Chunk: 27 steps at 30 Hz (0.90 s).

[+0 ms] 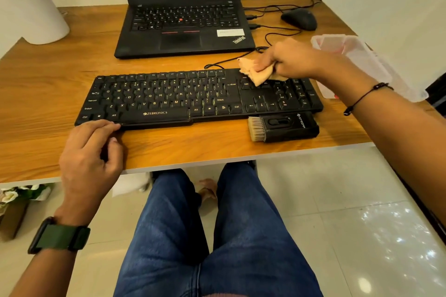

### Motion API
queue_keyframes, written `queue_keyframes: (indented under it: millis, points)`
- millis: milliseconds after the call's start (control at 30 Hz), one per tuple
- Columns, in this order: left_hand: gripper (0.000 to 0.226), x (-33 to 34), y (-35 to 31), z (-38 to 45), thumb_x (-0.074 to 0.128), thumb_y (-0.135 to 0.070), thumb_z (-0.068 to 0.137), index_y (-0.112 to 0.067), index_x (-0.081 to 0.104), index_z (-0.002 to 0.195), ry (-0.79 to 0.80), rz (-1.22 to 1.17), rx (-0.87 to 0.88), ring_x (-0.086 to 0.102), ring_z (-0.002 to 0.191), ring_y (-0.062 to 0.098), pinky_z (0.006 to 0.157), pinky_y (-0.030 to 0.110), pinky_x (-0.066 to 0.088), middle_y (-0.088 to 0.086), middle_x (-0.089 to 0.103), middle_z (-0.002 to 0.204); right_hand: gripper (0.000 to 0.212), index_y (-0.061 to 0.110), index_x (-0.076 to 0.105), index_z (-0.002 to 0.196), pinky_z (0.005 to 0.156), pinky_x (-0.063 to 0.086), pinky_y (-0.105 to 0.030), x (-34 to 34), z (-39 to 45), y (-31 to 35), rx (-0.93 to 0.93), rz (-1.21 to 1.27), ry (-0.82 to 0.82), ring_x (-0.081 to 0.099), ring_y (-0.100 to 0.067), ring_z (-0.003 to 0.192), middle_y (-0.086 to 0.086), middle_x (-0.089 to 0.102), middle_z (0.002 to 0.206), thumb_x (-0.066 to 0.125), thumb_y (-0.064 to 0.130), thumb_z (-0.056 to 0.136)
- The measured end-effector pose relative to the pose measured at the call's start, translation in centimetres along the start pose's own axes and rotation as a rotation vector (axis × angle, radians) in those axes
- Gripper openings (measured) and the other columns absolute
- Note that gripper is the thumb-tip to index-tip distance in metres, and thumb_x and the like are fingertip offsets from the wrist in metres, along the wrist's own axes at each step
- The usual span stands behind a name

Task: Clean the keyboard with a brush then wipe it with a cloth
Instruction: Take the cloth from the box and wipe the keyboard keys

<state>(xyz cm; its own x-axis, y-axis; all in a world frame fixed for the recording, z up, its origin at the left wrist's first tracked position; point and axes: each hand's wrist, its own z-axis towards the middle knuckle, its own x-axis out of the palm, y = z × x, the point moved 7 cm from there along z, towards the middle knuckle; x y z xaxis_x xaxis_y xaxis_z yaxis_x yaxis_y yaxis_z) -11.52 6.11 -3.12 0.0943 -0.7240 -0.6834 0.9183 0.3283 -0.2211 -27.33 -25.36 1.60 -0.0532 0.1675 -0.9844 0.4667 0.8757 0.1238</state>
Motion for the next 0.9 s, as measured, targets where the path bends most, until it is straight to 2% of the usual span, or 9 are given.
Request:
queue_keyframes:
  millis: [67,167,300,433,533,633,700,767,900]
  points:
    - [0.027,0.0,-0.1,0.0,0.045,-0.006,0.086,0.006,0.066,0.099,-0.001,0.002,0.0,0.054,0.094,0.034,0.088,0.026,0.035,0.025,0.063,0.099,0.039,0.013,0.061,0.121,0.101,0.036,-0.036,-0.3,-0.8,-1.8,0.054,-0.015,-0.006,0.047,-0.027,0.122,-0.008,0.056,0.131,0.048,-0.003,0.088]
    - [0.028,0.0,-0.2,0.0,0.044,-0.006,0.086,0.007,0.066,0.098,-0.003,-0.004,0.005,0.055,0.094,0.035,0.088,0.027,0.035,0.025,0.063,0.099,0.043,0.014,0.061,0.121,0.099,0.037,-0.034,-0.9,-1.8,-3.1,0.124,-0.031,-0.039,0.048,-0.029,0.119,-0.009,0.057,0.13,0.045,-0.006,0.087]
    - [0.03,0.0,-0.2,0.1,0.043,-0.007,0.087,0.007,0.066,0.098,0.001,-0.013,-0.004,0.055,0.094,0.036,0.089,0.029,0.036,0.025,0.063,0.098,0.043,0.016,0.057,0.126,0.095,0.041,-0.034,-1.8,-2.3,-3.1,0.21,0.012,-0.205,0.051,-0.029,0.117,-0.011,0.056,0.131,0.043,-0.002,0.089]
    - [0.029,0.0,-0.1,0.0,0.043,-0.008,0.087,0.007,0.066,0.099,0.01,-0.016,-0.014,0.054,0.095,0.035,0.089,0.029,0.037,0.025,0.063,0.099,0.042,0.017,0.054,0.13,0.085,0.039,-0.03,-0.2,-3.6,-2.0,0.219,-0.008,-0.161,0.051,-0.028,0.114,-0.013,0.055,0.131,0.046,0.002,0.091]
    - [0.03,0.0,0.0,0.0,0.043,-0.009,0.087,0.006,0.065,0.101,0.035,-0.018,-0.043,0.054,0.098,0.035,0.089,0.036,0.04,0.025,0.062,0.101,0.042,0.019,0.055,0.129,0.093,0.041,-0.033,0.2,-4.7,-0.8,0.201,0.001,-0.158,0.049,-0.027,0.118,-0.012,0.055,0.131,0.047,0.003,0.09]
    - [0.032,0.2,0.3,-0.1,0.042,-0.012,0.088,0.005,0.064,0.103,0.076,-0.002,-0.069,0.053,0.099,0.036,0.089,0.037,0.04,0.025,0.061,0.103,0.038,0.019,0.059,0.124,0.092,0.042,-0.031,-0.1,-5.1,-0.2,0.195,0.045,-0.125,0.05,-0.024,0.115,-0.009,0.058,0.127,0.049,0.005,0.091]
    - [0.035,0.5,0.5,-0.1,0.041,-0.017,0.089,0.004,0.064,0.106,0.117,0.006,-0.087,0.052,0.101,0.035,0.09,0.037,0.04,0.024,0.06,0.106,0.038,0.018,0.06,0.123,0.089,0.04,-0.027,-0.6,-5.2,-0.3,0.204,0.085,-0.148,0.05,-0.022,0.115,-0.007,0.058,0.128,0.049,0.002,0.09]
    - [0.035,0.3,0.1,0.2,0.044,-0.019,0.089,0.004,0.062,0.108,0.108,0.022,-0.089,0.051,0.102,0.038,0.09,0.039,0.039,0.025,0.058,0.108,0.039,0.015,0.059,0.124,0.093,0.039,-0.029,-0.9,-5.3,-0.7,0.217,0.109,-0.205,0.049,-0.024,0.119,-0.008,0.057,0.13,0.049,0.001,0.089]
    - [0.04,1.0,-3.9,2.4,0.052,-0.022,0.086,0.006,0.057,0.114,0.135,0.048,0.087,0.043,0.105,0.039,0.09,0.041,0.034,0.028,0.053,0.111,0.045,0.014,0.059,0.124,0.102,0.04,-0.036,-0.5,-5.0,-1.2,0.199,0.074,-0.31,0.051,-0.029,0.12,-0.012,0.058,0.129,0.047,-0.004,0.085]
